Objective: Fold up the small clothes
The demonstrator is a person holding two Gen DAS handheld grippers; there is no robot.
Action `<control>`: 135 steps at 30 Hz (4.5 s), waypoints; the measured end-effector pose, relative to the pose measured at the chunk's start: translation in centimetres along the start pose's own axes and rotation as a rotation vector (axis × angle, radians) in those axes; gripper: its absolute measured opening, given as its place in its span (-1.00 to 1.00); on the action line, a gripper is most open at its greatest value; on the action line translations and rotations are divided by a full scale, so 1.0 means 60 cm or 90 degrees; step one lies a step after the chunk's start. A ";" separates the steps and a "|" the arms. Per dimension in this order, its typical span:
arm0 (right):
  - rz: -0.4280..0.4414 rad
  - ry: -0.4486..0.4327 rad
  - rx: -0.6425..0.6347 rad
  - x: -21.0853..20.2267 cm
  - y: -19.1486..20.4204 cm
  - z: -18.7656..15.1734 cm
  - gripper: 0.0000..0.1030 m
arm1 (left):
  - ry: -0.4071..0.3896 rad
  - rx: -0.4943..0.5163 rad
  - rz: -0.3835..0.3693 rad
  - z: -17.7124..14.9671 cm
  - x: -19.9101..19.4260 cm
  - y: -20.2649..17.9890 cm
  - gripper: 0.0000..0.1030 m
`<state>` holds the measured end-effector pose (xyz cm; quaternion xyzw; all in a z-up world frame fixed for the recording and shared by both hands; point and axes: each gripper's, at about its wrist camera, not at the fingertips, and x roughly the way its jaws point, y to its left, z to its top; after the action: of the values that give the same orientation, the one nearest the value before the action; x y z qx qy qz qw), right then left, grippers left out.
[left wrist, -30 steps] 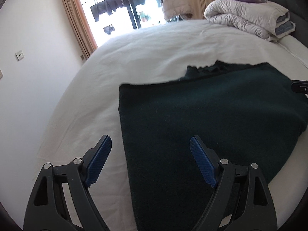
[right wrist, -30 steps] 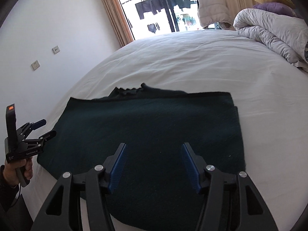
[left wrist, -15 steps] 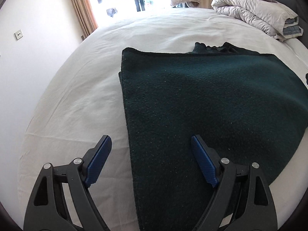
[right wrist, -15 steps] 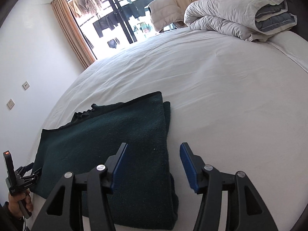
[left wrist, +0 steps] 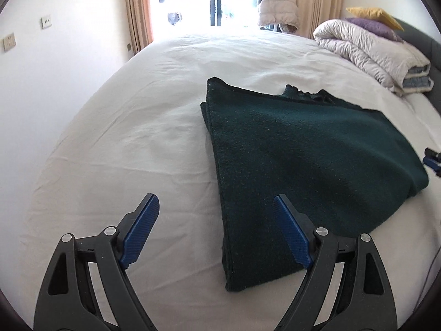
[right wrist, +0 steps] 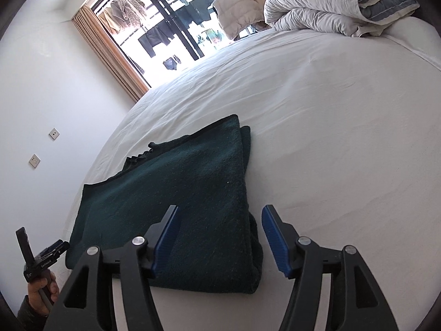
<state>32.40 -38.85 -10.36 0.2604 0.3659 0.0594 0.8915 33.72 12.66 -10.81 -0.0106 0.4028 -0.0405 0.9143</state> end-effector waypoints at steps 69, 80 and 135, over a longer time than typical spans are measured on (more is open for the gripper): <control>-0.052 0.182 -0.077 0.036 -0.039 -0.003 -0.71 | 0.056 0.048 -0.150 -0.034 0.039 0.031 -0.81; -0.018 0.094 -0.088 -0.003 0.052 0.038 -0.33 | -0.009 0.068 -0.108 0.007 -0.063 0.043 -0.77; -0.145 0.092 -0.016 0.181 -0.026 0.147 -0.45 | 0.044 -0.137 -0.101 0.110 0.186 0.055 -0.77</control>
<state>46.16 -40.68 -12.62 0.2006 0.4557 -0.0192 0.8670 46.32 14.92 -14.70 -0.1388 0.4341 -0.0694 0.8874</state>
